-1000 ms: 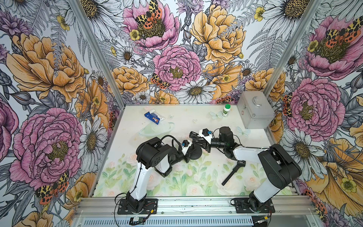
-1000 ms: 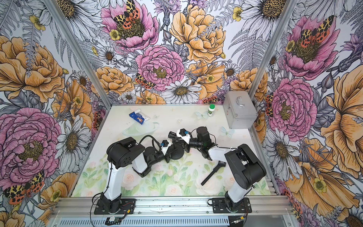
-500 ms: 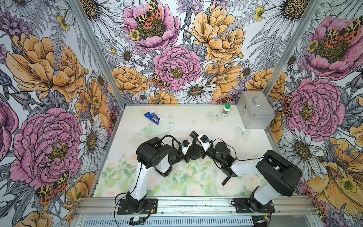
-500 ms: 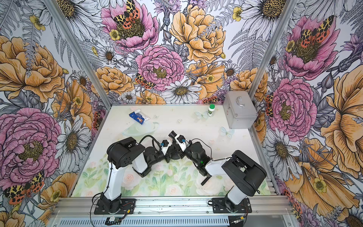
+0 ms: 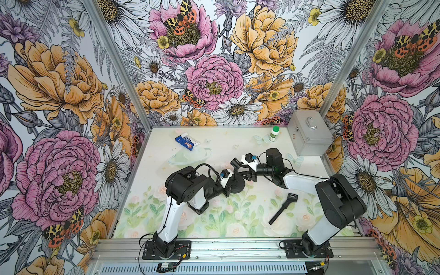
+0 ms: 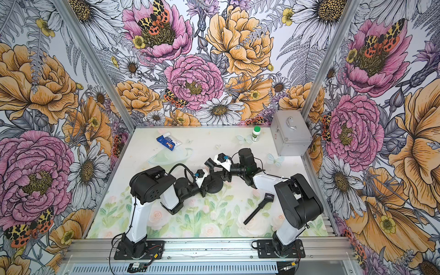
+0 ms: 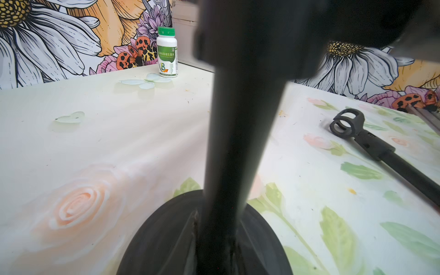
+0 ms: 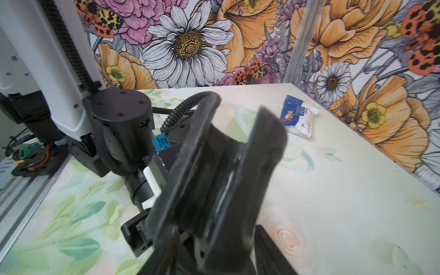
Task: Assemble a microphone stand
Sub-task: Screw the microphone stand pole into the microphone stand base.
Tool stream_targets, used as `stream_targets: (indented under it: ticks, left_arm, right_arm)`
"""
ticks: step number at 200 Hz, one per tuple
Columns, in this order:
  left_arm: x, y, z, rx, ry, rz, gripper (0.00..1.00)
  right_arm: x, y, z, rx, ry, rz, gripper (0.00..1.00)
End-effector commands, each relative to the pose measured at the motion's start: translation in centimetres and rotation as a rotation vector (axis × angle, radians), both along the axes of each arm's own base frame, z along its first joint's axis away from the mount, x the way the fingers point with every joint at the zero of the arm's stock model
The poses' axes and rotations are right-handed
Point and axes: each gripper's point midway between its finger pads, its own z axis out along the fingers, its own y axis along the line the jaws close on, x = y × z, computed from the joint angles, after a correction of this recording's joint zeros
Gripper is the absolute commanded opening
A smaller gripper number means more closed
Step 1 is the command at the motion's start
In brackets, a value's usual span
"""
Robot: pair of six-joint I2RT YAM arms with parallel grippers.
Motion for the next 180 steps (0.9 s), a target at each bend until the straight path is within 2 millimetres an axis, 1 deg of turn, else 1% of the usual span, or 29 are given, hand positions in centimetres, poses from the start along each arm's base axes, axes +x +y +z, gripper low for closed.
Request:
stream_targets:
  ticks: [1, 19, 37, 51, 59, 63, 76, 89, 101, 107, 116, 124, 133, 145, 153, 161, 170, 180]
  left_arm:
    - [-0.4, 0.6, -3.0, 0.058, 0.074, 0.004, 0.24]
    - [-0.3, 0.6, -3.0, 0.058, 0.075, 0.007, 0.24]
    - [-0.4, 0.6, -3.1, 0.058, 0.077, 0.006, 0.24]
    - [-0.4, 0.5, -3.1, 0.058, 0.075, 0.006, 0.24]
    - [-0.3, 0.6, -3.1, 0.058, 0.076, 0.007, 0.24]
    - [-0.3, 0.6, -3.0, 0.058, 0.075, 0.008, 0.24]
    - [-0.4, 0.6, -3.0, 0.057, 0.076, 0.008, 0.24]
    - [-0.3, 0.6, -3.1, 0.058, 0.078, 0.011, 0.24]
    - [-0.4, 0.6, -3.1, 0.056, 0.082, 0.011, 0.24]
    - [-0.4, 0.7, -3.2, 0.058, 0.083, 0.013, 0.24]
    - [-0.3, 0.7, -3.2, 0.06, 0.083, 0.018, 0.24]
    - [-0.3, 0.7, -3.1, 0.06, 0.081, 0.022, 0.24]
    - [-0.3, 0.8, -3.1, 0.06, 0.081, 0.025, 0.24]
    - [-0.3, 0.8, -3.2, 0.062, 0.081, 0.029, 0.24]
    - [-0.4, 0.8, -3.2, 0.061, 0.085, 0.026, 0.24]
    - [-0.4, 0.8, -3.3, 0.059, 0.09, 0.028, 0.24]
    - [-0.6, 0.8, -3.4, 0.062, 0.094, 0.03, 0.24]
    - [-0.8, 0.6, -3.4, 0.068, 0.092, 0.027, 0.24]
  right_arm:
    - [-2.3, 0.3, -1.1, -0.01, 0.093, 0.166, 0.48]
    - [-2.2, 0.4, -1.5, -0.038, 0.113, 0.19, 0.44]
    - [-1.5, 0.3, -1.7, -0.05, 0.105, 0.18, 0.38]
    - [-1.1, 0.3, -1.7, -0.057, 0.088, 0.169, 0.27]
    - [-0.5, 0.2, -2.0, -0.079, 0.078, 0.141, 0.18]
    - [-0.3, 0.1, -2.2, -0.092, 0.076, 0.126, 0.17]
    - [0.4, -0.2, -2.9, -0.137, 0.064, 0.066, 0.06]
    - [0.9, -0.5, -3.6, -0.161, 0.043, 0.004, 0.0]
    - [1.8, -0.9, -3.8, -0.154, 0.023, -0.098, 0.0]
    - [2.8, -1.2, -3.7, -0.14, 0.01, -0.175, 0.0]
    - [4.3, -2.0, -3.5, -0.104, 0.005, -0.337, 0.0]
    - [5.8, -3.3, -3.1, -0.058, 0.002, -0.516, 0.0]
    - [6.6, -5.0, -2.9, -0.013, 0.0, -0.717, 0.0]
    - [6.4, -6.9, -3.4, -0.003, -0.013, -0.947, 0.0]
    - [5.7, -7.5, -3.8, -0.017, -0.035, -1.054, 0.0]
    - [4.6, -6.8, -4.1, -0.027, -0.069, -1.069, 0.0]
    - [3.6, -5.5, -4.5, -0.045, -0.094, -1.02, 0.0]
    - [3.1, -4.2, -4.7, -0.055, -0.085, -0.945, 0.0]
